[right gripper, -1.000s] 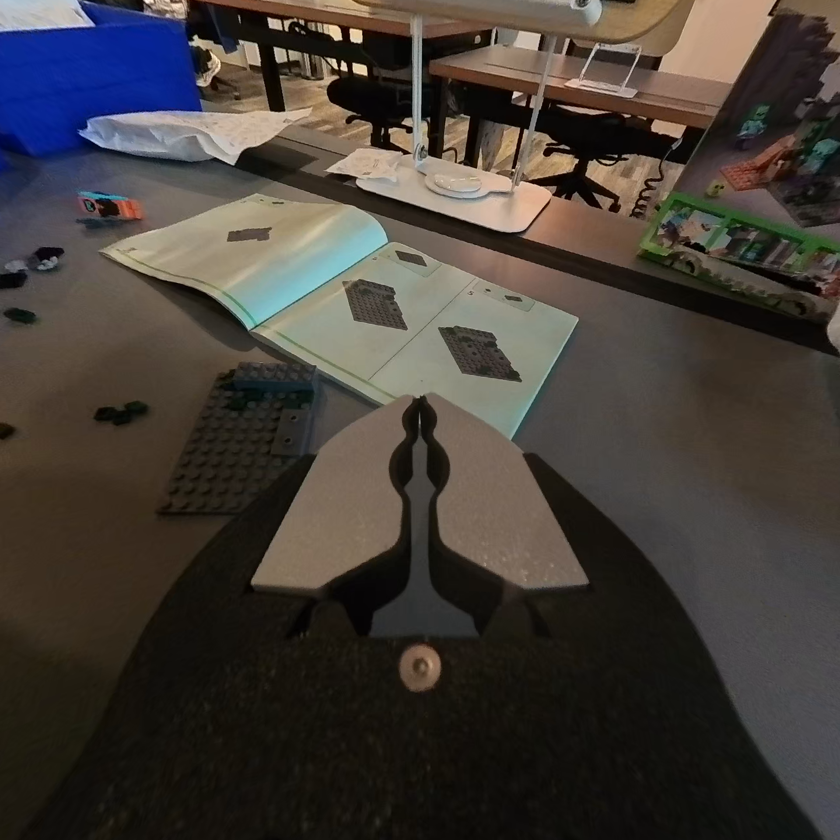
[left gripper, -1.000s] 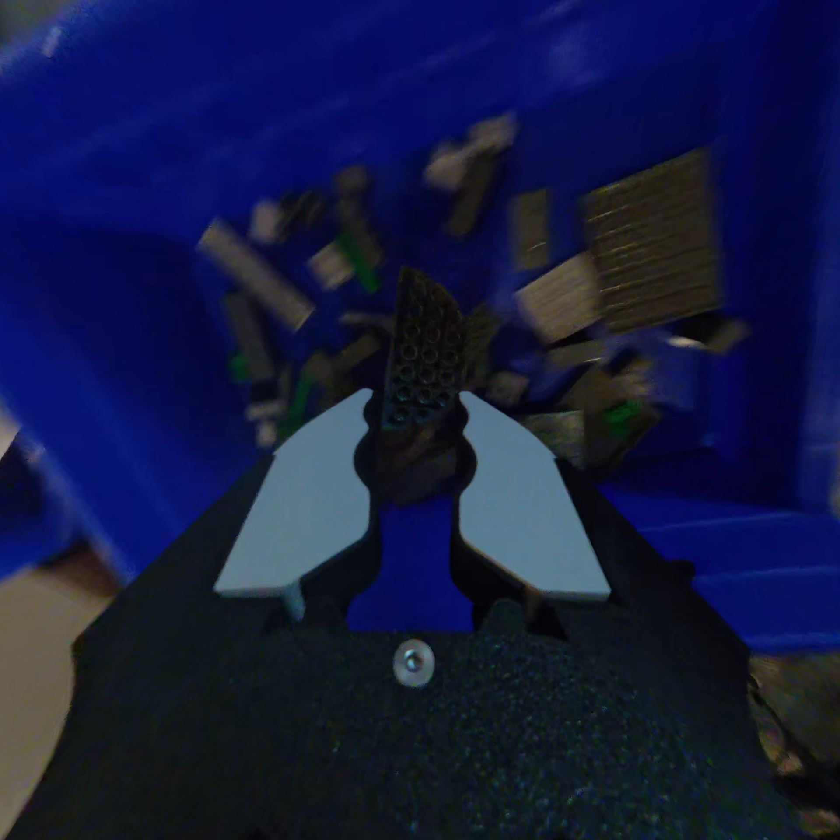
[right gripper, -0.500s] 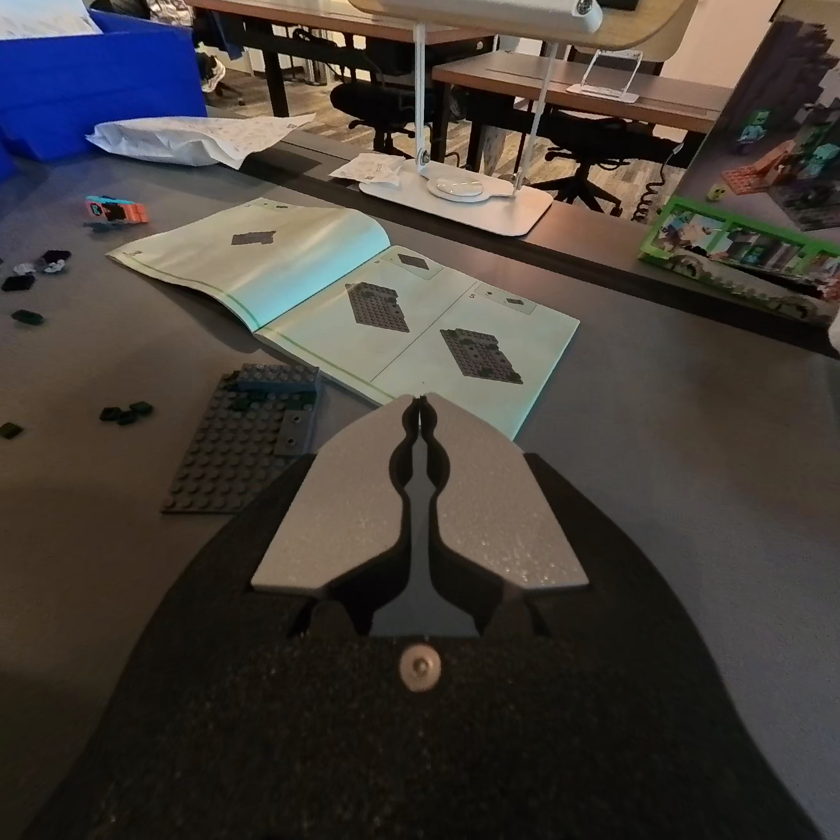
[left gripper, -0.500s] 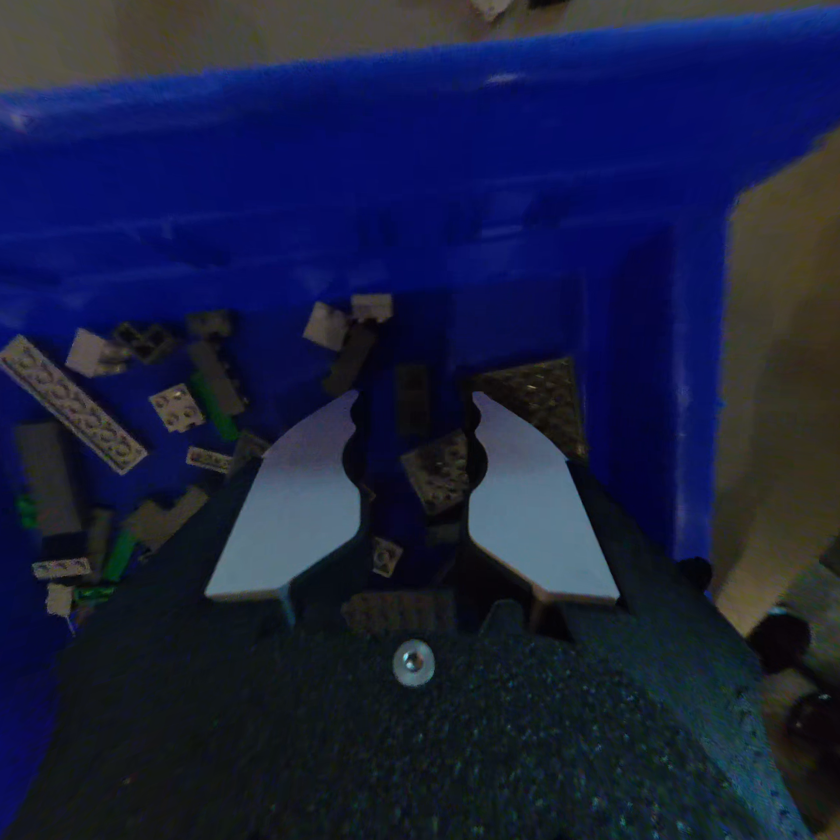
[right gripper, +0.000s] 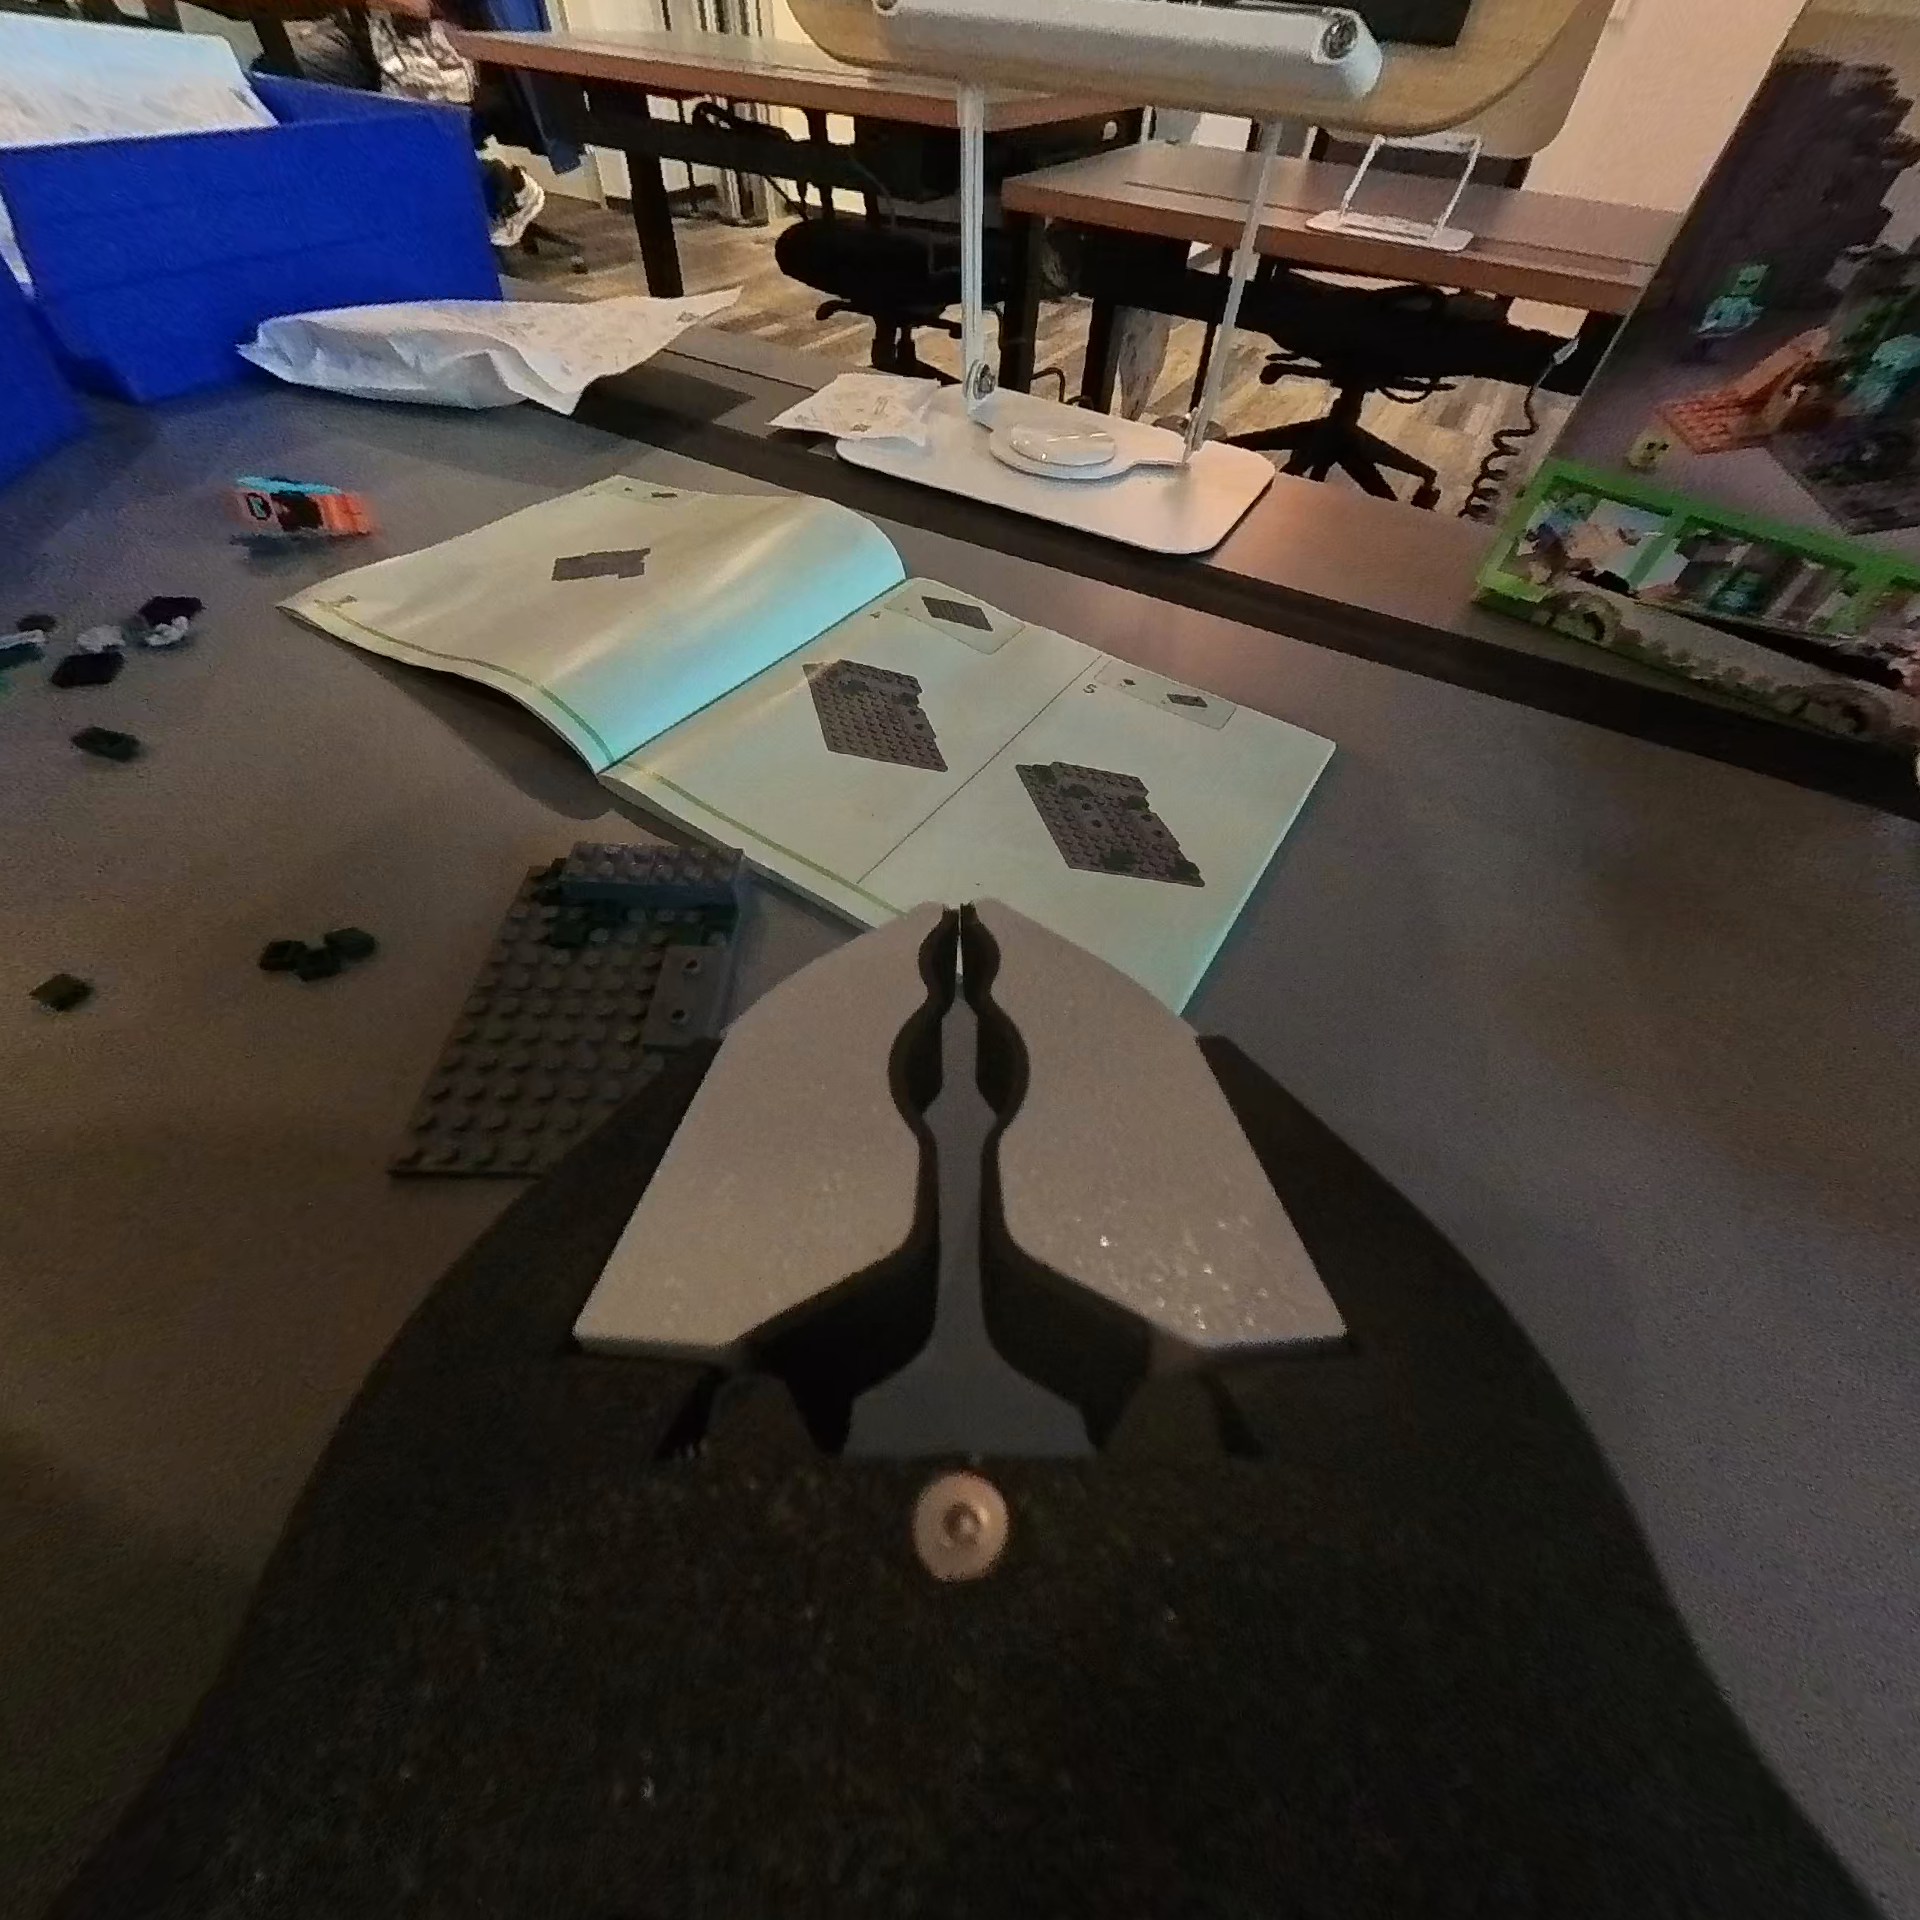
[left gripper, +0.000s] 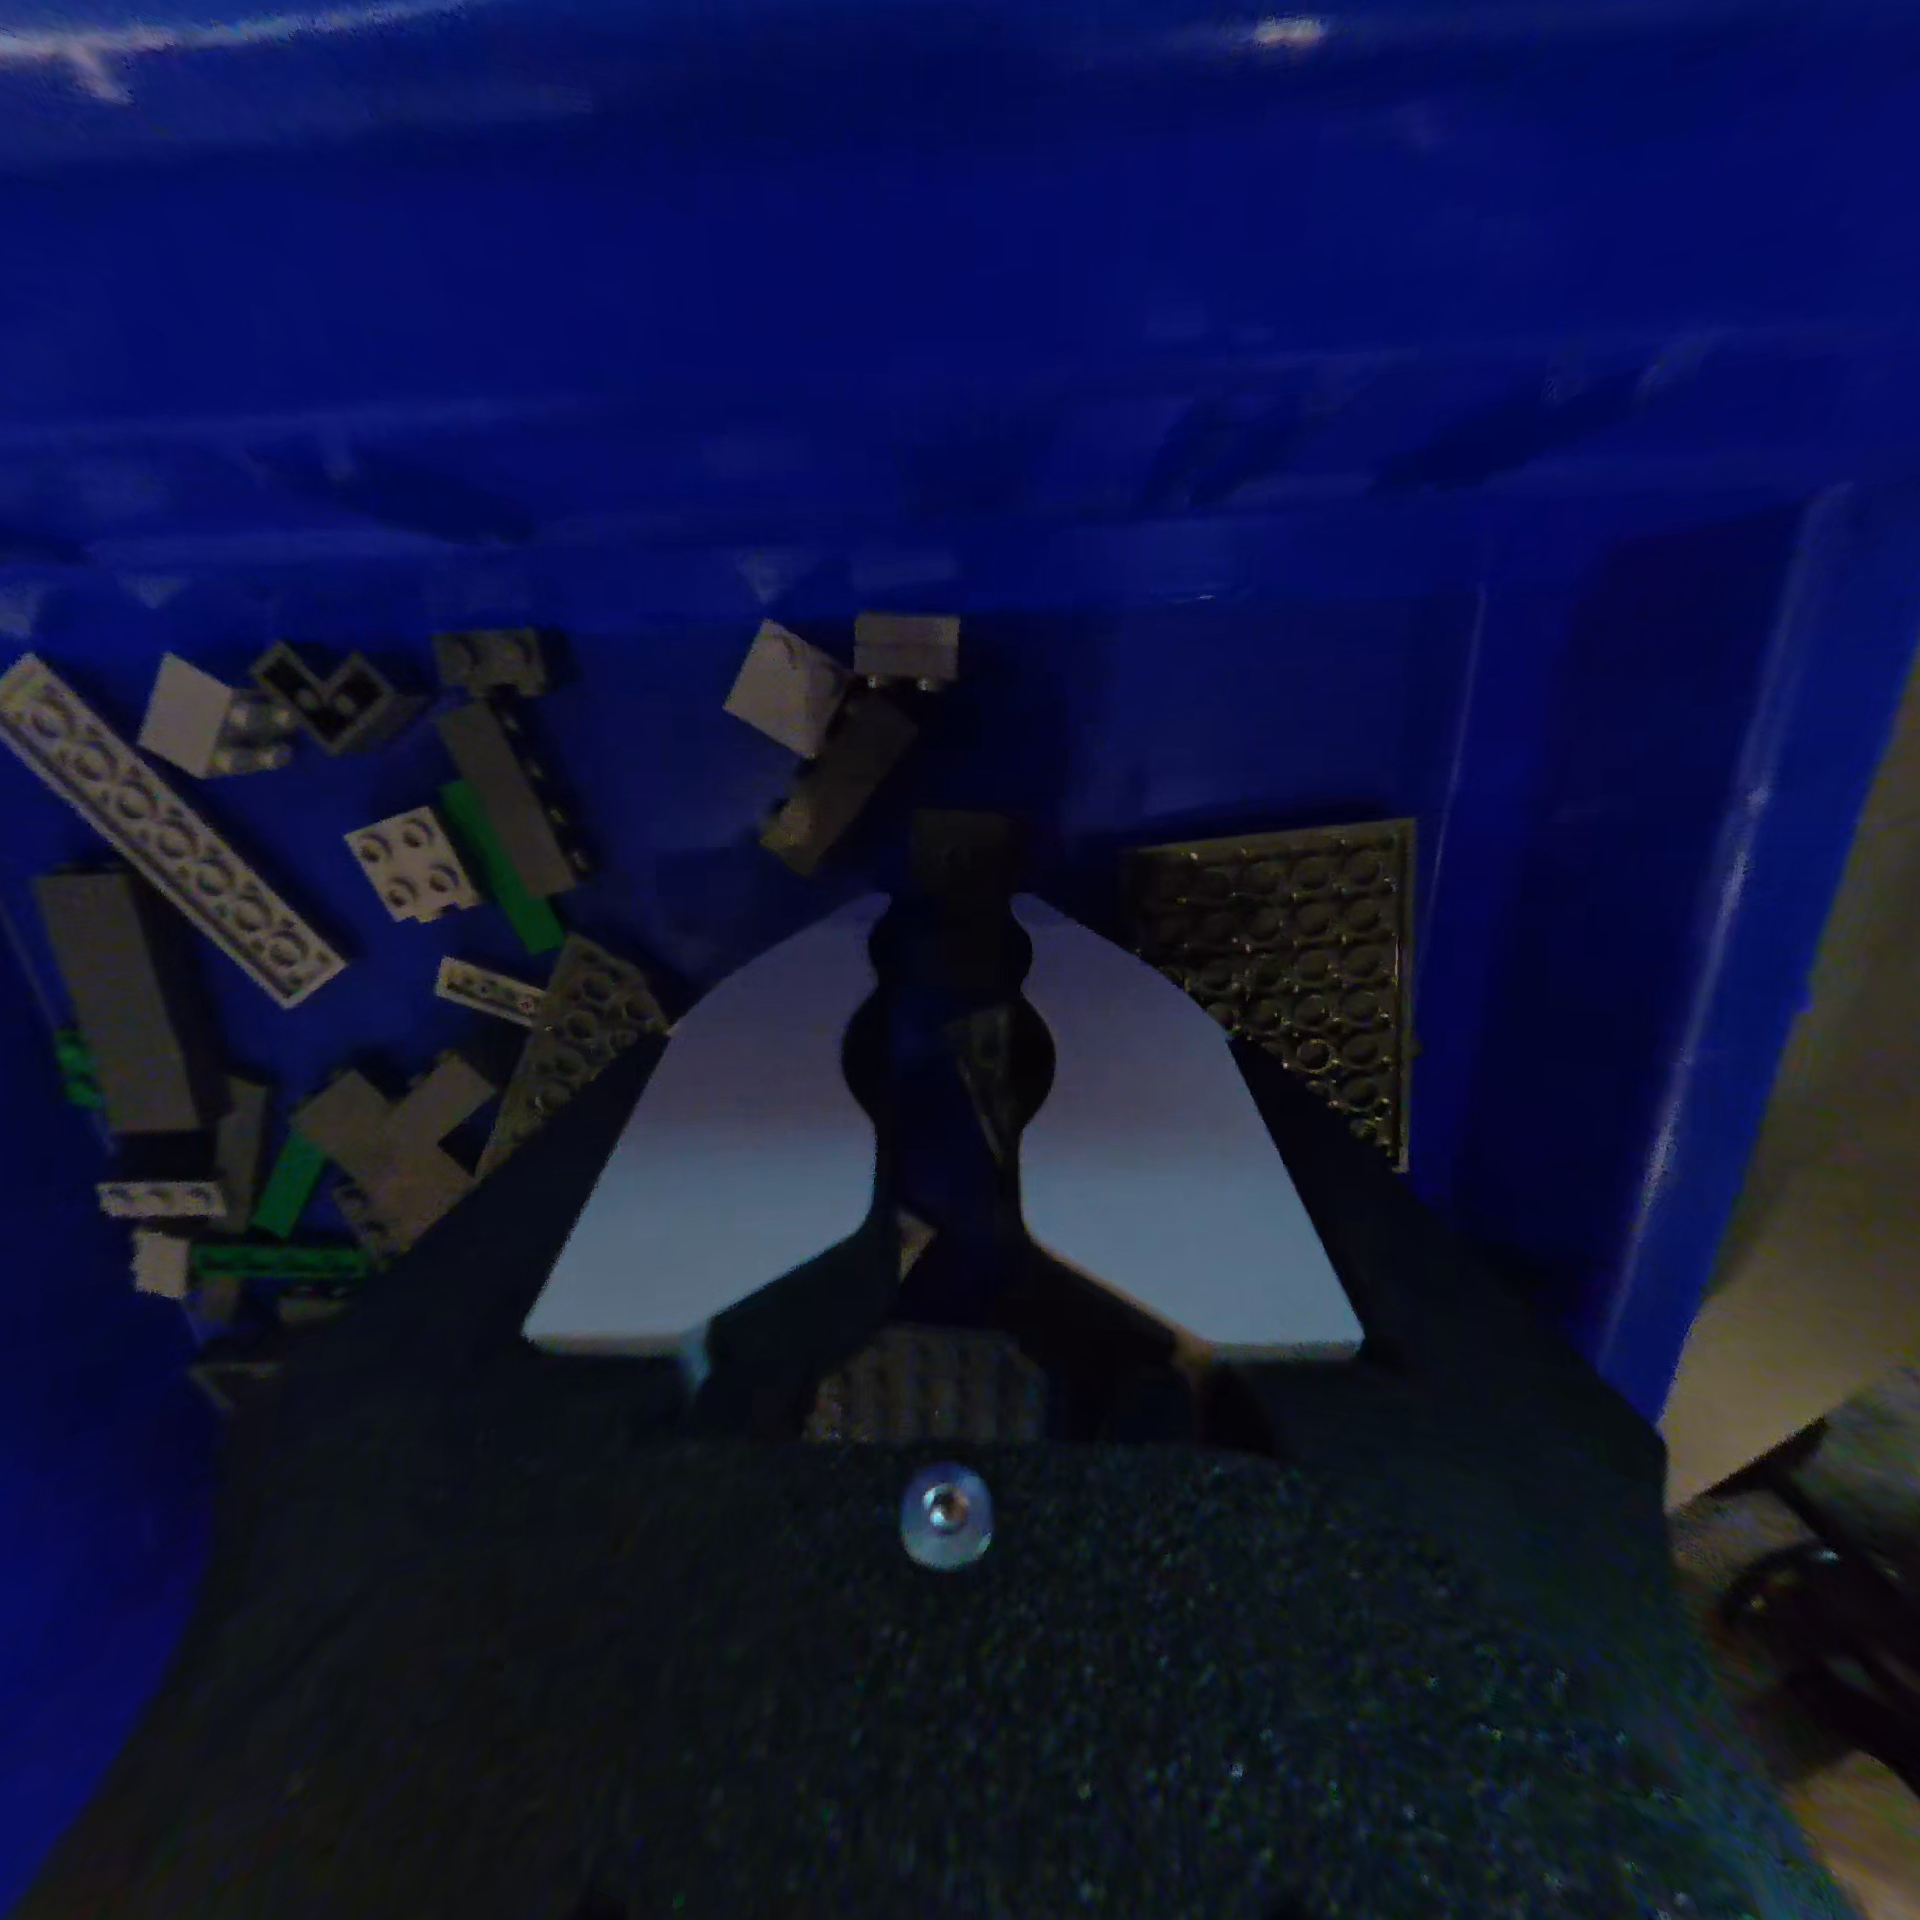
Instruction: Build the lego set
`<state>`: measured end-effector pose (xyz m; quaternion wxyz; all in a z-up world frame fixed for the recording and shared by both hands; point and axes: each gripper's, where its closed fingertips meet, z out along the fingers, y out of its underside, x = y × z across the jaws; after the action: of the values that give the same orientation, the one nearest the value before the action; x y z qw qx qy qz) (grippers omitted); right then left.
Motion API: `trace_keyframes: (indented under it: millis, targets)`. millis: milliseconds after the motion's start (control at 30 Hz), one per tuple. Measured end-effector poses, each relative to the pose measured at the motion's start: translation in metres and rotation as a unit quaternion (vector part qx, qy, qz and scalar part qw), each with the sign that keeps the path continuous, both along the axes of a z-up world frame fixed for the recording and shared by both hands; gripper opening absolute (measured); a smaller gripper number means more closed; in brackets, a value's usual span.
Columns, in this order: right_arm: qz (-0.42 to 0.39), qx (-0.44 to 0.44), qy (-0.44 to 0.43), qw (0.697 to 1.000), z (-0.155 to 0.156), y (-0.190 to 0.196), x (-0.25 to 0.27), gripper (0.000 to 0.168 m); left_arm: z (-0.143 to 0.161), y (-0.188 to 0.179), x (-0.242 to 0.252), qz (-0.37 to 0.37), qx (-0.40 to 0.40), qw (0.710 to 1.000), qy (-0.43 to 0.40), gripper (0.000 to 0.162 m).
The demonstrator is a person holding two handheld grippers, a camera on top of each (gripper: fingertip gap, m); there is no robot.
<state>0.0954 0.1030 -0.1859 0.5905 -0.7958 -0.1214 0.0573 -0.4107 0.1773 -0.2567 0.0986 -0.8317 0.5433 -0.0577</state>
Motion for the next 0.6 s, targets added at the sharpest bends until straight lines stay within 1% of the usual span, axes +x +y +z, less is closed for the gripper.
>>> trace_keyframes:
  millis: [33, 133, 200, 400, 600]
  targets:
    - [0.001, 0.001, 0.001, 1.000, 0.001, 0.000, 0.000, 0.000, 0.000, 0.000, 0.000, -0.002, 0.008, 1.000, 0.003, 0.017]
    - [0.004, 0.003, 0.004, 1.000, 0.002, -0.001, -0.001, 0.000, 0.003, -0.002, -0.001, -0.004, 0.020, 1.000, 0.009, 0.017]
    - [0.005, 0.006, 0.004, 1.000, 0.003, -0.001, -0.001, 0.000, 0.012, -0.002, -0.001, -0.003, 0.032, 0.999, 0.007, 0.017]
    - [0.006, 0.016, 0.020, 1.000, 0.012, -0.006, -0.002, 0.000, 0.061, -0.004, 0.012, -0.021, 0.087, 0.996, 0.010, 0.016]
    - [0.011, 0.041, 0.041, 0.998, 0.034, -0.020, -0.003, 0.000, 0.109, -0.014, 0.057, -0.075, 0.135, 0.988, 0.010, 0.016]
